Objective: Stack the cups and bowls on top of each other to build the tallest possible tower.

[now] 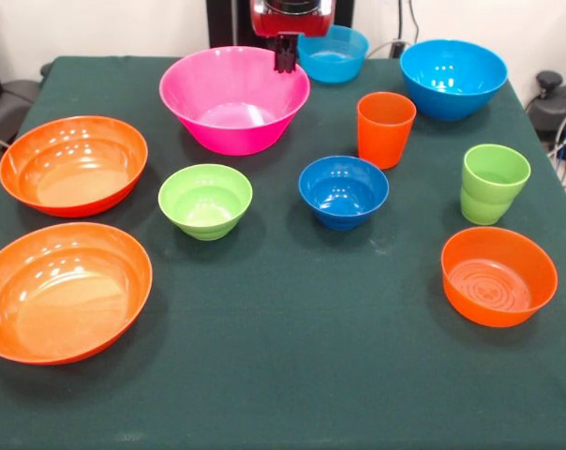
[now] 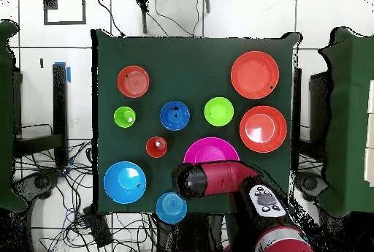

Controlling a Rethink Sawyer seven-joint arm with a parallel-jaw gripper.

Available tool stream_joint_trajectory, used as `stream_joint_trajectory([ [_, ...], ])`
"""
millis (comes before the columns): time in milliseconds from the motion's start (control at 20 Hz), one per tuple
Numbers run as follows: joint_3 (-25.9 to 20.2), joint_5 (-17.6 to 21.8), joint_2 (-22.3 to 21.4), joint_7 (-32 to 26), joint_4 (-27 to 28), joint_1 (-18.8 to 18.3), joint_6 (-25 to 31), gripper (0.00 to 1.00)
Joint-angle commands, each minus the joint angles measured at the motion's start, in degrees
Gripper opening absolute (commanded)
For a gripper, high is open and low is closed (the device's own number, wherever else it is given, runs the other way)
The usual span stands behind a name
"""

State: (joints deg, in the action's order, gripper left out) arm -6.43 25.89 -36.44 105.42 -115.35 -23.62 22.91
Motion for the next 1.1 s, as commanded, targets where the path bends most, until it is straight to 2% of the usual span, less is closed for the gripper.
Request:
stream_joint_trajectory([
  [50,0.1,3.4,3.5,5.7,1.0,2.9,-6.9,0.0],
  [200,0.1,2.6,3.5,6.1,0.4,3.7,-7.4,0.0],
  [400,-0.8,0.5,1.5,5.8,-1.1,4.4,-5.7,0.0],
  [600,-1.3,0.2,1.1,4.9,-1.5,4.6,-4.6,0.0],
  [650,-1.2,0.2,1.1,4.9,-1.6,4.7,-4.7,1.0],
  [1100,-1.2,0.3,1.0,4.3,-1.4,4.5,-3.7,1.0],
])
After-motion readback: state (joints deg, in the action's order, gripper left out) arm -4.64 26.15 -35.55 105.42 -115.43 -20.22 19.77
